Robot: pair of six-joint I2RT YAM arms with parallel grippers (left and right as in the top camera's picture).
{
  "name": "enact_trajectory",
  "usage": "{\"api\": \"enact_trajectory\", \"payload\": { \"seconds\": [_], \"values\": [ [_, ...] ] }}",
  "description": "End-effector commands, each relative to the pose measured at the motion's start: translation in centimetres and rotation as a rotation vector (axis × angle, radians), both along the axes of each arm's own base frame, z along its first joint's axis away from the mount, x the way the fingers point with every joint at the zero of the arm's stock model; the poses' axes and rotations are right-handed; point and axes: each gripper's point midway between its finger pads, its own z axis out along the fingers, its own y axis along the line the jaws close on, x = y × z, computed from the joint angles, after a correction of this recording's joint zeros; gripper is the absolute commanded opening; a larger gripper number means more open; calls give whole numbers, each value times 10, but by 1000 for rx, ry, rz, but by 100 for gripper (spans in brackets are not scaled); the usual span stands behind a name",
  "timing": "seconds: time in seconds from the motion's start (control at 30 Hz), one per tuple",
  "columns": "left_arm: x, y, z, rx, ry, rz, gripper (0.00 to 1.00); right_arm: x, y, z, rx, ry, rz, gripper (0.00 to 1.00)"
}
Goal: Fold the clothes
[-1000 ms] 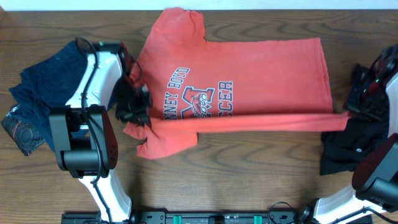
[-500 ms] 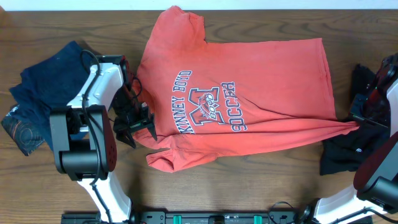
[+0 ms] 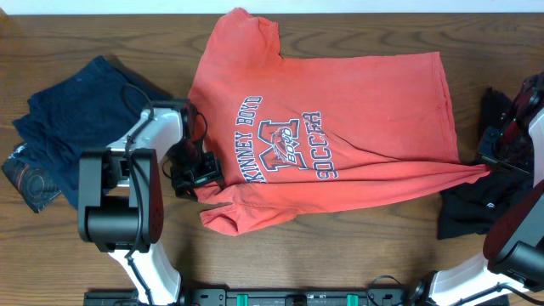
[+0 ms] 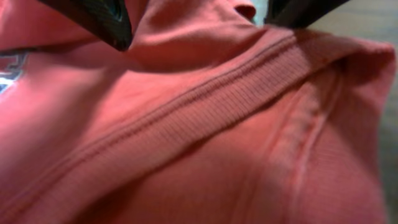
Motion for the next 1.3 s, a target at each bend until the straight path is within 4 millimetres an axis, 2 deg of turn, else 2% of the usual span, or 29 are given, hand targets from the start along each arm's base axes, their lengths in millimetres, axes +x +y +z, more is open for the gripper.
{"api": "enact_trajectory", "payload": {
  "seconds": [0.0,0.03,0.07,0.13,0.17,0.23,0.37,0.5,0.53,0.57,0.6,0.63,0.67,0.77,0.83,1.07,1.27],
  "values": [
    [1,9,-17,61,-38,52,66,1,0,4,2,-19,-2,1],
    [3,9,-21,60,-54,52,59,1,0,4,2,-19,-2,1],
    [5,10,-24,64,-71,51,47,1,0,4,2,-19,-2,1],
    [15,22,-28,123,-113,45,28,1,0,4,2,-19,-2,1],
    [21,30,-27,153,-135,47,15,1,0,4,2,-18,-2,1],
    [39,46,-21,204,-182,67,6,1,0,4,3,-19,-2,1],
    [82,76,6,241,-297,147,6,5,5,3,31,-40,-1,1],
    [114,94,34,240,-398,205,6,7,7,3,44,-53,-1,1],
    [116,94,37,227,-405,212,17,7,7,3,44,-52,0,1],
    [115,90,40,203,-398,216,46,7,7,3,45,-52,0,1],
    [110,84,41,172,-376,218,66,7,7,3,45,-51,0,1],
    [101,75,41,130,-339,219,75,7,7,3,45,-51,0,1],
    [88,64,42,81,-281,220,78,7,7,3,45,-51,0,1],
    [46,36,51,-11,-97,210,78,7,7,3,44,-53,0,1],
    [28,21,55,-53,-29,159,78,8,7,3,43,-54,0,1],
    [-4,-14,45,-73,41,-20,78,8,6,3,43,-54,11,1],
    [-26,-35,23,-100,66,-73,75,8,6,3,43,-54,11,1]
  ]
}}
